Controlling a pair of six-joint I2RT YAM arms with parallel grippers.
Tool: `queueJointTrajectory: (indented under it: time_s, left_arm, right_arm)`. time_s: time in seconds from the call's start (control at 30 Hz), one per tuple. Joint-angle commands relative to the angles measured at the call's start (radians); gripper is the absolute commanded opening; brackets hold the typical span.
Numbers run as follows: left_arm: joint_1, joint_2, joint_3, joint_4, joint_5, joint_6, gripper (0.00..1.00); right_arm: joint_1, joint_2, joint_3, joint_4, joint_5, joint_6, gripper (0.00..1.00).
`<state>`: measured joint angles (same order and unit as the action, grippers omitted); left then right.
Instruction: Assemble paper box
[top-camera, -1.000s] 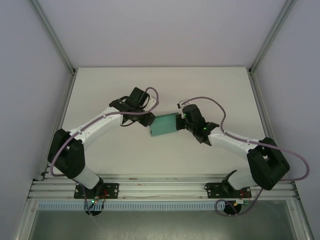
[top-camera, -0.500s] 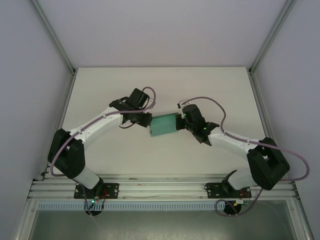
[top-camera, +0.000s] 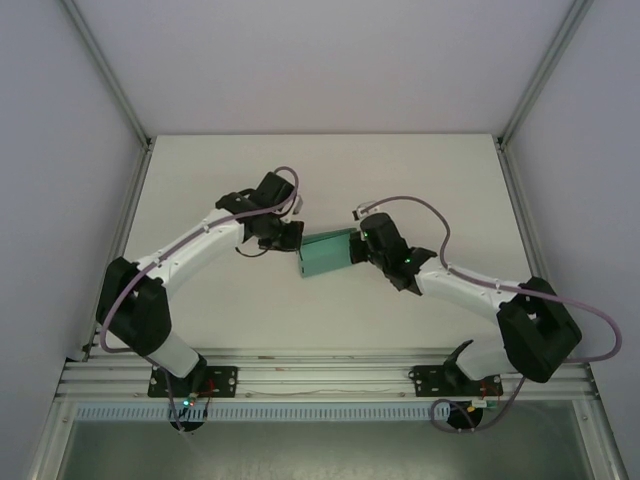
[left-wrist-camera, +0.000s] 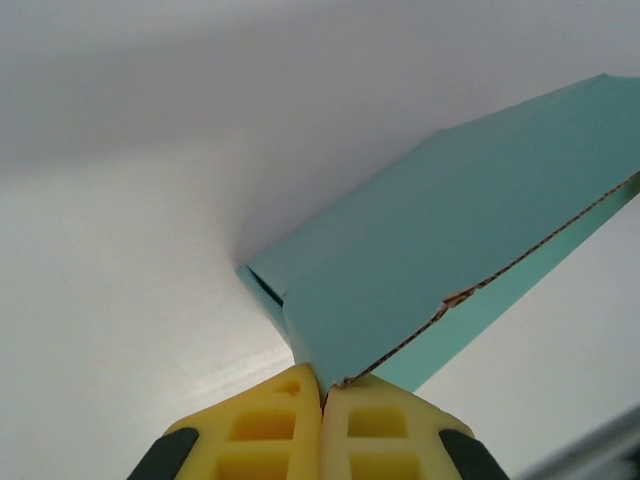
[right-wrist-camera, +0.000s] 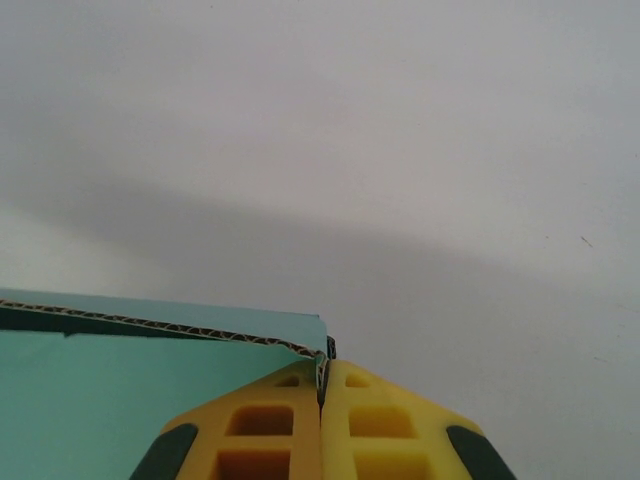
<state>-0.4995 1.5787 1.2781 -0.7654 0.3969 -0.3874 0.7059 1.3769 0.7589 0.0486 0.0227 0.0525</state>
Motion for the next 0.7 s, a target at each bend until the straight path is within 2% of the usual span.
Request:
queueJointTrajectory:
  time_s: [0.0,0.1,0.17,0.3,0.67]
  left_arm:
    - [0.019,0.037,0.041,-0.073,0.130,-0.137,0.00]
    - [0.055,0.076,0.061,-0.104,0.227,-0.150,0.00]
    - [0.068,0.101,0.092,-0.147,0.233,-0.147,0.00]
    - [0.066,0.128,0.141,-0.210,0.168,-0.136,0.00]
    - [-0.062,0.063,-0.054,-0.035,-0.125,-0.111,0.00]
  right_arm:
    - [0.027,-0.001,-0.047,-0.094,0.031,0.040,0.00]
    - [0.030,0.002,-0.061,-0.079,0.013,0.055,0.00]
    - [0.034,0.002,-0.066,-0.081,0.021,0.061,0.00]
    - [0.038,-0.014,-0.081,-0.075,0.042,0.069,0.00]
    - [0.040,-0.020,-0.140,0.012,0.060,0.051,0.00]
